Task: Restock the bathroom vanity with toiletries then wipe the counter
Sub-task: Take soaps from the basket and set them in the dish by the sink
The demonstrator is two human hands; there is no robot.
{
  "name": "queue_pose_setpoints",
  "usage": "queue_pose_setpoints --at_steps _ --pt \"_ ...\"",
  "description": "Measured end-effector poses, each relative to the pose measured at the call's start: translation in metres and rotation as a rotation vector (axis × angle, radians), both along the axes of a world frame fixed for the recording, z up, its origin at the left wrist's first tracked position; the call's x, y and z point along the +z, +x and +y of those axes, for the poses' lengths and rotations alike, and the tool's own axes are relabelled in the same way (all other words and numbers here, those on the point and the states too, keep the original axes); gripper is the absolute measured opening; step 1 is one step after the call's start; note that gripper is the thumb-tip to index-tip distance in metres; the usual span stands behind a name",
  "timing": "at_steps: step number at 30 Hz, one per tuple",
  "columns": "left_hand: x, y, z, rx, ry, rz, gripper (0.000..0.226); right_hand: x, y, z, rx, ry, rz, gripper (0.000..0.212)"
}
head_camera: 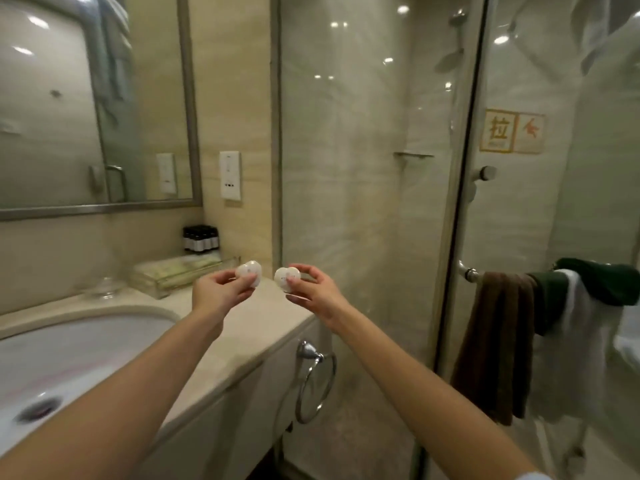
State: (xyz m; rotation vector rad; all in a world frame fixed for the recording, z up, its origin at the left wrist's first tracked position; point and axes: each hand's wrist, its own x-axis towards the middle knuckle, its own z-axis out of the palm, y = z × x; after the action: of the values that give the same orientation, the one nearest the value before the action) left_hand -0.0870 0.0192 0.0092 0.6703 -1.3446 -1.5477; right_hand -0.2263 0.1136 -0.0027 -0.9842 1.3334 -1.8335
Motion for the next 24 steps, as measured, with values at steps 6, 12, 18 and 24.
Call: queue_pose_setpoints --at_steps 6,12,18,24 --pt "-0.002 0.049 -0.101 0.313 0.184 0.062 0.031 0.01 0.026 -0.109 0.106 0.041 -0.003 0.013" --pt "-0.023 0.086 -0.189 0.487 0.221 -0.016 0.012 -0.001 0.039 -0.213 0.183 0.088 0.066 0.019" --pt "-0.042 0.111 -0.271 0.595 0.263 -0.096 0.014 -0.014 0.041 -0.308 0.19 0.174 0.12 0.026" --pt "-0.055 0.123 -0.349 0.704 0.215 -0.212 0.026 -0.011 0.053 -0.403 0.202 0.146 0.315 0.02"
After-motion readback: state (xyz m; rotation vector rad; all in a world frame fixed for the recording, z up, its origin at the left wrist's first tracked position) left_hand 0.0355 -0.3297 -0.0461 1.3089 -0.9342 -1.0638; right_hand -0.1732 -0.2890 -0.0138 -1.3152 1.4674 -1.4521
